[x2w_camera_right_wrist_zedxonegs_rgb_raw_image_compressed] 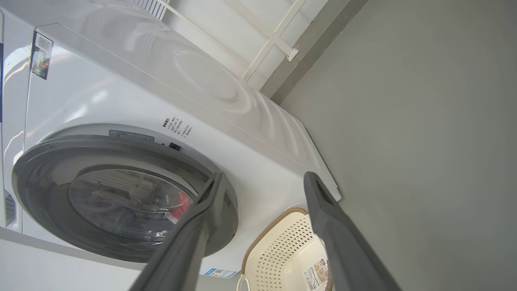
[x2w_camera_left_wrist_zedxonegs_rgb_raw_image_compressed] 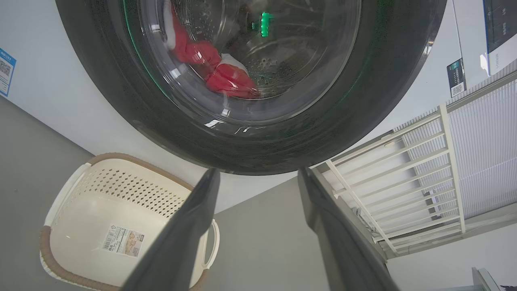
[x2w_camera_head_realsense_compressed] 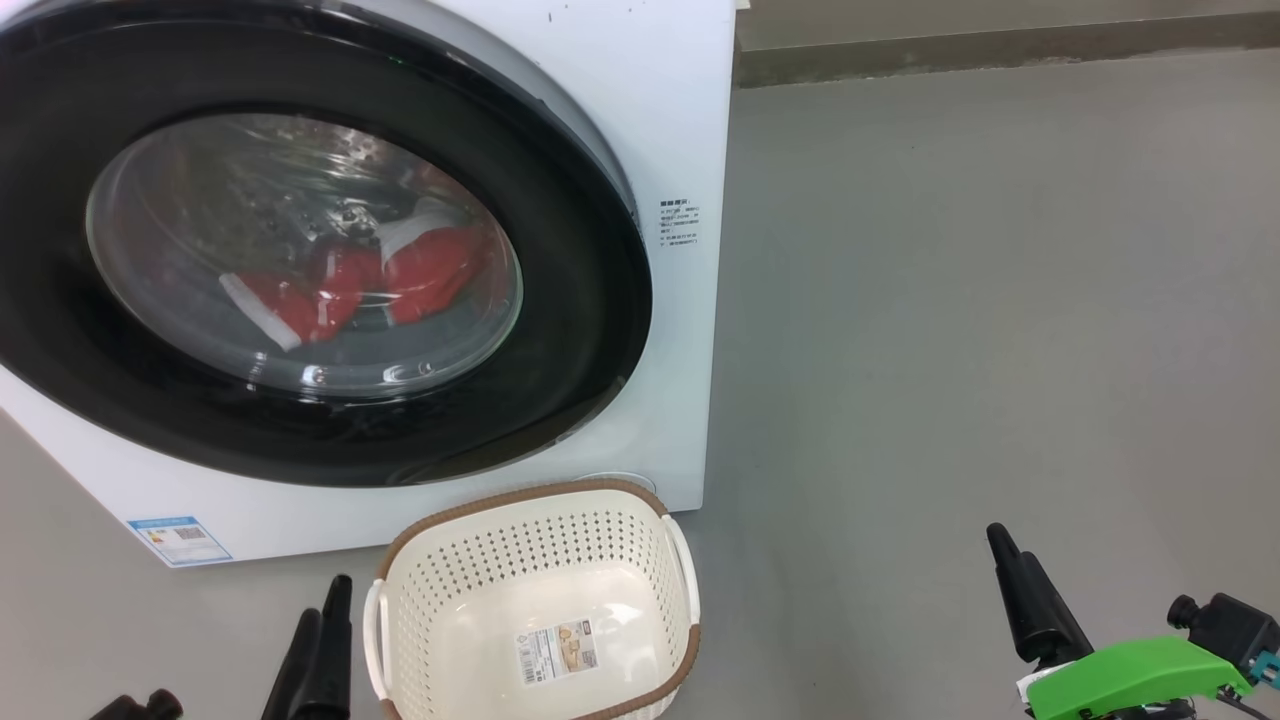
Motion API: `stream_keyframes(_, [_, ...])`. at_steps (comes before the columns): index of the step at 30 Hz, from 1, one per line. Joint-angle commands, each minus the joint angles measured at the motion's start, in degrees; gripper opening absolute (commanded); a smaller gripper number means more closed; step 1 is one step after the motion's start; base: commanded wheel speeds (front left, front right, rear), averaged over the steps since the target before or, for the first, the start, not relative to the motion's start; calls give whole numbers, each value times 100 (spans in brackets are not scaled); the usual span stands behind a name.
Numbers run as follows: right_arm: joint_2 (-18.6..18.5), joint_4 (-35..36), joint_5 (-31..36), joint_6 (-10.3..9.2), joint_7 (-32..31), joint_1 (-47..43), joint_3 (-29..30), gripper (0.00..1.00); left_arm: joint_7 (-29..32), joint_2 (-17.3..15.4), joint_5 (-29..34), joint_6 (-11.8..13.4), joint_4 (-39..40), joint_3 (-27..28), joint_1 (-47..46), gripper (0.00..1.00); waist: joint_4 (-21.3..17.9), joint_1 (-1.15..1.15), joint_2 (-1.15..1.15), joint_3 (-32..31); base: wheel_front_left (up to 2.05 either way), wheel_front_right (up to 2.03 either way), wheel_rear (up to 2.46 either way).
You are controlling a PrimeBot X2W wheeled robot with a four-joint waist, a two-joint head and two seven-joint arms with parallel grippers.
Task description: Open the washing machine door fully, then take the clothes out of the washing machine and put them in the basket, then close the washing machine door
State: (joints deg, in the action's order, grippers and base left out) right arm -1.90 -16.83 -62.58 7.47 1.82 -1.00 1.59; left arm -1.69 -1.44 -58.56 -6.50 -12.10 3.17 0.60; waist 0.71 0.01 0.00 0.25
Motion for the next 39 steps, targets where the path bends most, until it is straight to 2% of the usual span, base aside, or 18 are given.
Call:
stream_keyframes(1, [-83,167,232,1,73,91,-78,100,-73,-83,201,40,183,53,-11,100,-4,-1,0,-1,0,0,0])
stream_keyframes(24, [-66,292,1700,1,477,-20,-314,100,-482,-103,1731,31,360,92,118,100,-30,-1,0,37,0,0,0])
stream_keyframes(39, [-71,426,2432,2,713,-132,-321,100,-720,-114,2536,-8,403,146,237,100,-26,-1,0,25,0,0,0])
